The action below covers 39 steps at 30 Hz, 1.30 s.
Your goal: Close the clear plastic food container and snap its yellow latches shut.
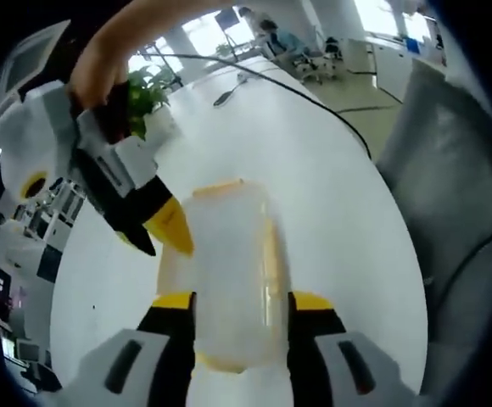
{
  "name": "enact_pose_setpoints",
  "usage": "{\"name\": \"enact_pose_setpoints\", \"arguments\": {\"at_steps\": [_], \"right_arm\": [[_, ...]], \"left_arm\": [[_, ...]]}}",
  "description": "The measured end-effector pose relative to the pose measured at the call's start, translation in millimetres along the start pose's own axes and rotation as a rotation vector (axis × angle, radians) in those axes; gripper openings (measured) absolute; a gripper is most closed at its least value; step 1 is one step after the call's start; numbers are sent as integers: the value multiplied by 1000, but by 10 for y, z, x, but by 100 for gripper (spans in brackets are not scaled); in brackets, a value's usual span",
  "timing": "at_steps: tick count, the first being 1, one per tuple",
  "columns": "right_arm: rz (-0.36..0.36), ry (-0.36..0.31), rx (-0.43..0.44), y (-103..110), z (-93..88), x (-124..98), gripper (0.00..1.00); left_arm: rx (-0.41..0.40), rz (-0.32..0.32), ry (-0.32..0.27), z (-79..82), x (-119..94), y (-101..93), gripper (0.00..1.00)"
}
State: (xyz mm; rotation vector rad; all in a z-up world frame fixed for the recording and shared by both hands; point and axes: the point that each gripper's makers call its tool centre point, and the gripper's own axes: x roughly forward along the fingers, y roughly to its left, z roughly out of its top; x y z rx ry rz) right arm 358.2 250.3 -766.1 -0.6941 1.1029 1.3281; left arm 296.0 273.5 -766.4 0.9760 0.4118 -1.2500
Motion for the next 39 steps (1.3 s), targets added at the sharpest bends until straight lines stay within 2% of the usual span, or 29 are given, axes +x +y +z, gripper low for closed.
{"name": "enact_pose_setpoints", "arguments": {"at_steps": [11, 29, 35, 39], "right_arm": [[-4, -29, 8, 53, -73, 19, 37], [-43, -59, 9, 112, -237, -56, 41], [-62, -80, 16, 131, -290, -118, 43], [-72, -89, 18, 152, -331, -136, 45]], "left_arm": [[-31, 28, 11, -95, -90, 159, 45], [-65, 18, 17, -142, -147, 248, 48], [-79, 14, -5, -114, -208, 328, 54], [-90, 1, 3, -154, -224, 371, 58]]}}
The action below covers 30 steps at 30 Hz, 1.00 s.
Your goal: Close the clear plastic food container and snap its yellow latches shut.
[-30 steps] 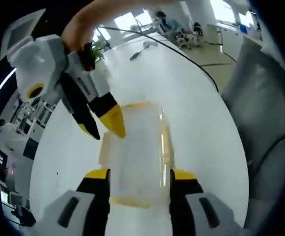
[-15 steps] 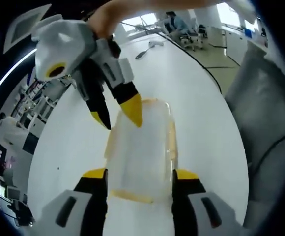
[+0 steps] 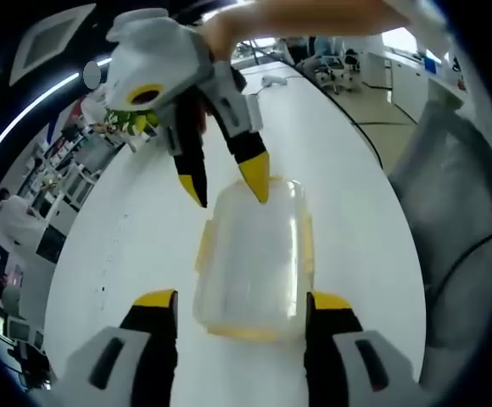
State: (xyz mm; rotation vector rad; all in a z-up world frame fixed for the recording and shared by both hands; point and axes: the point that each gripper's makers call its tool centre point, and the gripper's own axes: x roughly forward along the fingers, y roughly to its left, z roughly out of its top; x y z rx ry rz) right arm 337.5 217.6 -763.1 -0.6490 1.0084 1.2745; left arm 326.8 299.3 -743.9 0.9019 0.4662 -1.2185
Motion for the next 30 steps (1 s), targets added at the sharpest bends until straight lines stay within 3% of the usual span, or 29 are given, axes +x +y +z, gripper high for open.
{"name": "enact_pose_setpoints", "arguments": {"at_steps": [7, 18, 30], "right_arm": [[-20, 3, -7, 52, -101, -33, 48], [-40, 8, -31, 176, -235, -12, 58], [-60, 27, -52, 166, -354, 82, 71]], "left_arm": [[-19, -29, 5, -31, 15, 33, 69], [-41, -66, 25, -106, 121, 3, 73], [-57, -99, 57, -197, 288, -36, 75]]}}
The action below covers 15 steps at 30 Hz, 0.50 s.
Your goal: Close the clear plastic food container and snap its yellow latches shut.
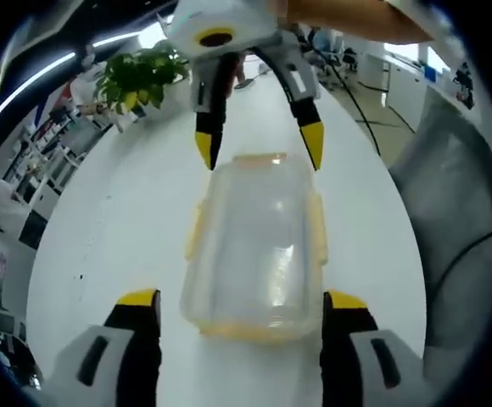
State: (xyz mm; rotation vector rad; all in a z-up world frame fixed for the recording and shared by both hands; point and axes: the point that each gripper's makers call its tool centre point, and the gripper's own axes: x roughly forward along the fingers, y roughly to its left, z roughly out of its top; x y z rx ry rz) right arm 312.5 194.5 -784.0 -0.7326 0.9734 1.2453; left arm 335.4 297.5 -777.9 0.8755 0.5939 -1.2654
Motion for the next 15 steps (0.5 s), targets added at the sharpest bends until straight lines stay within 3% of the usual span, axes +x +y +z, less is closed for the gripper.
{"name": "enact_pose_setpoints", "arguments": {"at_steps": [15], "right_arm": [[-9, -7, -15, -35, 1, 69, 69]], "left_arm": [[-2, -34, 11, -56, 97, -50, 71]]}}
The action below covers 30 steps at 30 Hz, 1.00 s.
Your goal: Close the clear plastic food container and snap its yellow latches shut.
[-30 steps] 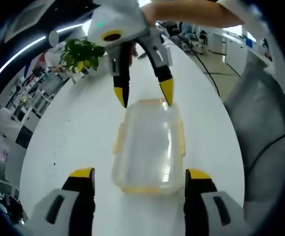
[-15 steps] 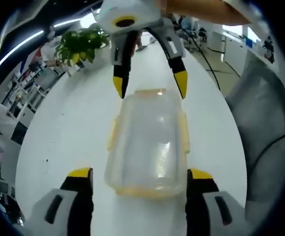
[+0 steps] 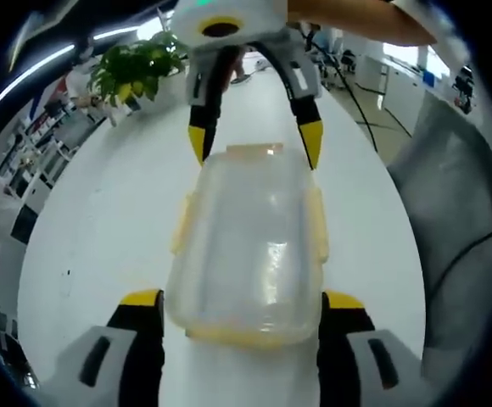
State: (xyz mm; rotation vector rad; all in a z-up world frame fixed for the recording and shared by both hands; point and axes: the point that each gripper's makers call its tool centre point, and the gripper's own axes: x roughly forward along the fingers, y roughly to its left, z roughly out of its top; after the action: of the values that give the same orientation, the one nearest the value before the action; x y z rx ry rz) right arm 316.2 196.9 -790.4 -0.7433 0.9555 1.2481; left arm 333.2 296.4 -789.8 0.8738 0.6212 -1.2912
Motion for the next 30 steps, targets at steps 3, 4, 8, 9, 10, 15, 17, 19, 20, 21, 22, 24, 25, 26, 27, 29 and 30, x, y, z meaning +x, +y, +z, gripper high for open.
{"name": "enact_pose_setpoints", "arguments": {"at_steps": [3, 4, 8, 9, 10, 15, 17, 19, 20, 21, 22, 24, 25, 26, 27, 29, 30], "right_arm": [[1, -1, 0, 2, 4, 0, 69], [1, -2, 0, 0, 8, 1, 69], [1, -9, 1, -5, 22, 7, 69], [2, -9, 1, -13, 28, 10, 69], [2, -8, 1, -15, 31, 12, 69], [1, -1, -4, -21, 96, 43, 69], [0, -1, -6, -22, 128, 57, 69], [1, 3, -9, -23, 169, 77, 69], [1, 6, -12, -27, 198, 89, 68], [1, 7, -14, -27, 214, 97, 68], [2, 8, -15, -26, 248, 113, 68], [2, 9, -17, -18, 290, 134, 68], [3, 11, -19, -13, 323, 152, 68], [3, 12, -20, -10, 346, 163, 68], [3, 13, -21, -9, 374, 178, 68], [3, 15, -23, -1, 424, 205, 68], [4, 16, -25, 5, 444, 216, 68]], "left_arm": [[-1, -2, -1, -7, -6, -1, 71], [-1, -3, 0, -11, -6, 1, 71], [-1, -3, 2, -27, -16, 6, 71], [-2, -3, 1, -32, -19, 7, 71], [-2, -3, 0, -36, -21, 11, 71], [-4, -1, 2, -90, -52, 27, 71], [-5, 2, 5, -127, -73, 36, 71], [-9, 4, 3, -165, -97, 42, 71], [-11, 6, 4, -189, -110, 51, 71], [-12, 6, 5, -205, -121, 54, 71], [-12, 7, 9, -232, -137, 57, 71], [-12, 8, 15, -272, -161, 63, 71], [-12, 9, 17, -306, -182, 67, 71], [-12, 9, 20, -328, -194, 70, 71], [-14, 10, 21, -361, -215, 74, 71], [-17, 12, 22, -403, -239, 78, 71], [-18, 12, 22, -420, -250, 74, 71]]}}
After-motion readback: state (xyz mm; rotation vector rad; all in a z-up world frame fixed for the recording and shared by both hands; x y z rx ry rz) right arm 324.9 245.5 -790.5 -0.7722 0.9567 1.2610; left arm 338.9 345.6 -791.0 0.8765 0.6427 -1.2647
